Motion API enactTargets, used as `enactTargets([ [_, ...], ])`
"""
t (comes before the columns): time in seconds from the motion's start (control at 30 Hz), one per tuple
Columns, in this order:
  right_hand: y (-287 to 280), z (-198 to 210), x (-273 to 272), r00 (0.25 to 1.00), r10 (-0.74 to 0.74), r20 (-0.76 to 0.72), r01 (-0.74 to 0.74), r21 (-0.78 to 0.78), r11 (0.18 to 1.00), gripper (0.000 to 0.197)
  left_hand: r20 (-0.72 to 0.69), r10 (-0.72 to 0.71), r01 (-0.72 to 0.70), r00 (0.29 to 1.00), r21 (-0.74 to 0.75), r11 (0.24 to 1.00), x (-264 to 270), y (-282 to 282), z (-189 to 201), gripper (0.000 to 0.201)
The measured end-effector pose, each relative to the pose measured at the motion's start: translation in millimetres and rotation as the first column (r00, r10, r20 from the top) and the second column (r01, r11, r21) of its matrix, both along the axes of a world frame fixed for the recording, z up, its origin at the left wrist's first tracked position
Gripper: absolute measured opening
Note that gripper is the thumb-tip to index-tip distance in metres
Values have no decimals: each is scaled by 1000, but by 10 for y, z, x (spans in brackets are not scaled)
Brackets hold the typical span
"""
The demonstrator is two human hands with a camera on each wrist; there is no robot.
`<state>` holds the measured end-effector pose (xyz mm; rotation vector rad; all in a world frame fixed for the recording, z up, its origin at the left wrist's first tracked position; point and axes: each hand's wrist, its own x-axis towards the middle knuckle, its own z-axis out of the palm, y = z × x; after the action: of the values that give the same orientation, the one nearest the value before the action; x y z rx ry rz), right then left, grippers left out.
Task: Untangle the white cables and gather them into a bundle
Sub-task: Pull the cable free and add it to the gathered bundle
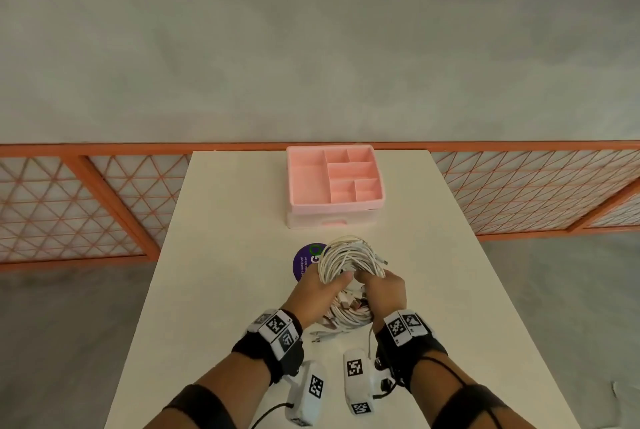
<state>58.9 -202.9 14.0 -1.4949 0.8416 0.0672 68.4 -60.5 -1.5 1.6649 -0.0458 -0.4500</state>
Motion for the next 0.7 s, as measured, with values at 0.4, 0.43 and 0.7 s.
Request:
enactTargets([
  [0.4,-983,-518,429,991,111,-71,-118,-99,988,10,-341,354,-357,871,58,932,806,-500,-440,32],
  [0.43,-1051,-562,444,991,115,-72,-122,-102,987,9,-332,411,-418,849,52,907,894,-538,-485,27],
  [0.7,-1306,-758,516,973,227,-50,-231,-90,969,8,-399,604,-679,690,-65,732,1384,-728,-619,32],
])
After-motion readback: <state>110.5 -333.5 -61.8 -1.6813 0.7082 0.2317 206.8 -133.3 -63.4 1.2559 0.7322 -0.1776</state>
